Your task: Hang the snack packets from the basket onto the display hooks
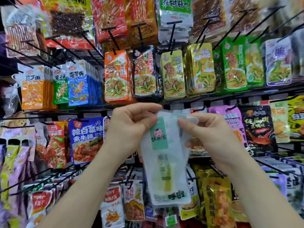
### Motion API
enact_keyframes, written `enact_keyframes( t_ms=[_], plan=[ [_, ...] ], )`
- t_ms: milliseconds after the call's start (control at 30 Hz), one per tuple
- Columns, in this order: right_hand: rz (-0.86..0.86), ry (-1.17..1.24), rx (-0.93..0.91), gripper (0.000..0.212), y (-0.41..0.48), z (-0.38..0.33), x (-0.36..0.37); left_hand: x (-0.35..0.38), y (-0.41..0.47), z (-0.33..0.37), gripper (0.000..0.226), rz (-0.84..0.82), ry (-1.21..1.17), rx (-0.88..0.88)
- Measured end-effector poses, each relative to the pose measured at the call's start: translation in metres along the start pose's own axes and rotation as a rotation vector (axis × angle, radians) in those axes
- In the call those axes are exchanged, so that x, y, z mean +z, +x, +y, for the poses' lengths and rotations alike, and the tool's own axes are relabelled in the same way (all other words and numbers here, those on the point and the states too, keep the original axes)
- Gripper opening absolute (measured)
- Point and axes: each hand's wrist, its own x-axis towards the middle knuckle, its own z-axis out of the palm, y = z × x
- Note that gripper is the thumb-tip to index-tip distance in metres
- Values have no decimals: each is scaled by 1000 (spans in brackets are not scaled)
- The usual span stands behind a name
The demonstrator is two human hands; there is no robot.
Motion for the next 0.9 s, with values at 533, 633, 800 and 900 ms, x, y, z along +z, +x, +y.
enact_keyframes(
  t_ms=[533, 633, 800, 900],
  plan=[
    [231, -476, -184, 17, 81, 39, -3, 31, 29, -47, 38, -104, 568, -23],
    [268, -509, -143, 18, 91, 47, -4, 35, 41, -59, 45, -90, 636, -61],
    [251, -545, -117, 14, 97, 51, -7, 37, 47, -68, 46, -78, 697, -60],
    [251, -559, -111, 14, 96, 52, -10, 39, 46, -71, 45, -71, 726, -38]
  ],
)
